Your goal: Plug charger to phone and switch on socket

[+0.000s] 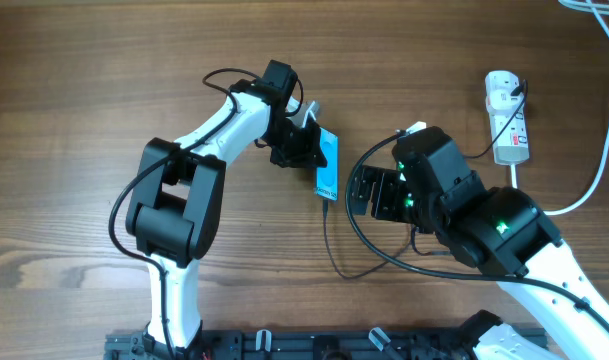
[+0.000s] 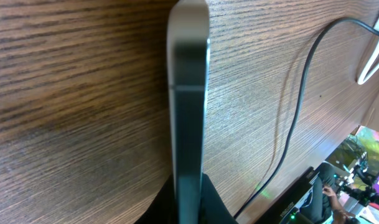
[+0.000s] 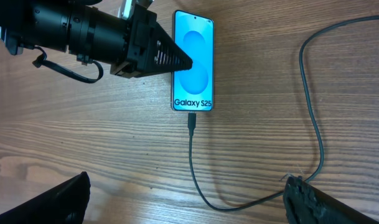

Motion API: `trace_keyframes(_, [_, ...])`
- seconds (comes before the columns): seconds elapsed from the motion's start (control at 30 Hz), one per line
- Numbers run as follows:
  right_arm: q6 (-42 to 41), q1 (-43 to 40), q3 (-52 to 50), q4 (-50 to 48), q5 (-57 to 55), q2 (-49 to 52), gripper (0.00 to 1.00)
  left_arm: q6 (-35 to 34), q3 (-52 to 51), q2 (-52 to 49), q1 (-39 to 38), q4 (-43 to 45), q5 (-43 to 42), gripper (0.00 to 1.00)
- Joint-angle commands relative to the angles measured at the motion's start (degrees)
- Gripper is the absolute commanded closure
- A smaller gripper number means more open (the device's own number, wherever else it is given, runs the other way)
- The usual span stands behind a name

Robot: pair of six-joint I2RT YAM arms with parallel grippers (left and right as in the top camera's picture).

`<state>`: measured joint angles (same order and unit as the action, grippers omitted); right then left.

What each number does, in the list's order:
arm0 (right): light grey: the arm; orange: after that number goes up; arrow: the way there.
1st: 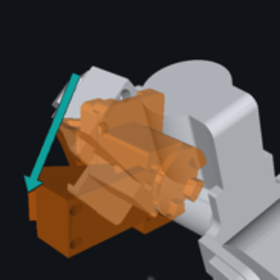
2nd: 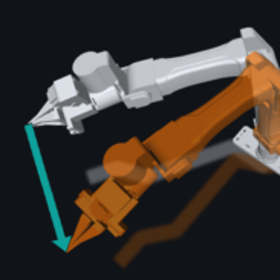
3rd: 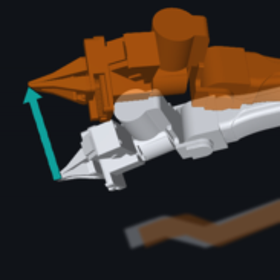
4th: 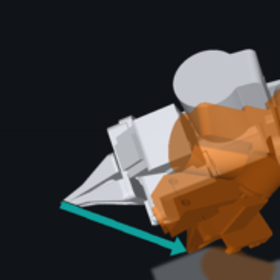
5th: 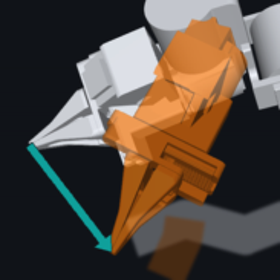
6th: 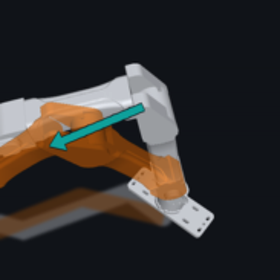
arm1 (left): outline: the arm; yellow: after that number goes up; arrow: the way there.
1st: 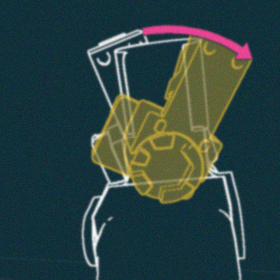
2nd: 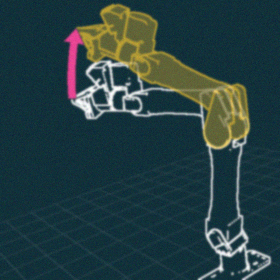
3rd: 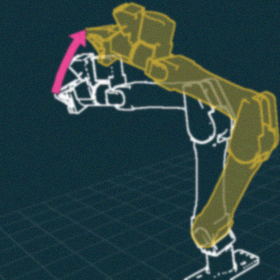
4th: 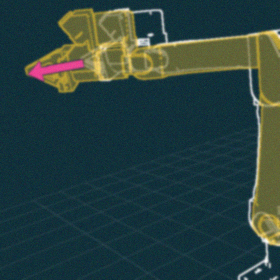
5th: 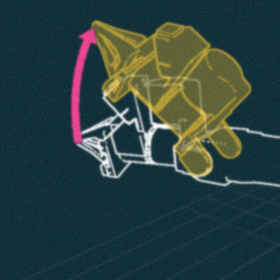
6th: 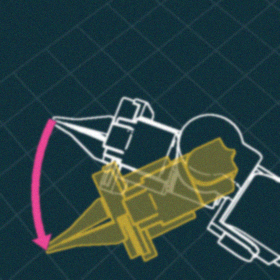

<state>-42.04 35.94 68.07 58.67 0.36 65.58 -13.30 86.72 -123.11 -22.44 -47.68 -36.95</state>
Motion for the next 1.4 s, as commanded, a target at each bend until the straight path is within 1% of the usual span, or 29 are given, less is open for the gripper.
trace_keyframes(0.0, [-0.6,-0.2,0.9,-0.3,-0.3,0.3,0.00,0.9,-1.3,-0.7,0.2,0.0,3.3,0.84])
trace_keyframes(0.07, [-0.4,-0.2,0.9,-0.3,-0.4,0.3,0.00,0.9,-1.3,-0.7,0.2,0.0,4.2,0.82])
trace_keyframes(0.13, [-0.3,-0.2,0.9,-0.3,-0.6,0.5,0.00,0.9,-1.3,-0.7,0.2,-0.1,5.2,0.75])
trace_keyframes(0.3, [-0.1,-0.2,0.9,0.1,-0.5,1.6,0.00,0.9,-1.3,-0.7,0.2,-0.4,8.2,0.73])
trace_keyframes(0.37, [0.0,-0.2,0.9,0.6,-0.4,2.1,0.00,0.9,-1.3,-0.7,0.2,-0.7,9.2,0.68])
trace_keyframes(0.53, [0.0,-0.2,0.9,1.3,-0.4,2.4,0.00,0.9,-1.3,-0.7,0.2,-1.8,12.9,0.68])
trace_keyframes(0.6, [0.1,-0.2,0.9,1.7,-0.4,2.4,0.00,0.9,-1.3,-0.7,0.2,-2.3,14.7,0.64])
trace_keyframes(0.7, [0.2,-0.2,0.9,2.3,-0.8,2.4,0.00,0.9,-1.3,-0.7,0.2,-2.8,16.7,0.63])
trace_keyframes(0.87, [4.8,-0.6,0.9,3.3,-1.2,2.4,0.00,0.9,-1.1,-0.4,0.4,-4.1,17.1,0.61])
trace_keyframes(0.93, [5.4,-2.8,1.2,4.9,-1.4,2.5,0.00,0.9,-0.5,0.4,0.9,-5.5,17.1,0.62])
trace_keyframes(1.0, [7.9,-7.2,2.1,6.2,-0.1,2.8,0.00,0.9,1.3,2.0,1.8,-7.9,17.1,0.61])
trace_keyframes(1.03, [11.1,-10.6,3.5,7.5,1.9,3.4,0.01,0.9,2.9,3.1,2.5,-9.5,17.1,0.59])
trace_keyframes(1.07, [13.9,-13.6,5.2,9.1,3.7,4.2,0.00,0.9,4.4,4.2,3.1,-10.8,17.1,0.54])
trace_keyframes(1.13, [18.9,-20.2,10.3,14.0,5.5,7.5,0.00,0.9,7.8,6.9,4.2,-13.4,17.1,0.51])
trace_keyframes(1.17, [21.1,-23.3,13.0,16.3,5.4,9.6,0.00,0.9,9.5,8.3,4.7,-14.4,17.1,0.48])
trace_keyframes(1.2, [23.7,-26.4,16.1,18.7,5.4,12.0,0.00,0.9,11.0,9.9,5.3,-15.1,17.1,0.41])
trace_keyframes(1.23, [26.3,-30.0,19.8,20.9,4.7,15.3,0.00,0.9,12.5,12.0,5.8,-15.6,17.1,0.31])
trace_keyframes(1.27, [27.8,-32.7,22.7,22.3,3.8,17.8,0.00,0.9,13.0,13.4,6.2,-15.6,17.1,0.11])
trace_keyframes(1.3, [28.5,-35.1,25.4,23.2,2.2,20.1,0.00,0.9,13.1,15.2,6.5,-15.4,17.1,0.00])
trace_keyframes(1.37, [28.5,-40.0,29.7,23.2,-1.1,24.2,0.00,0.9,13.1,18.3,7.0,-15.4,17.6,0.00])
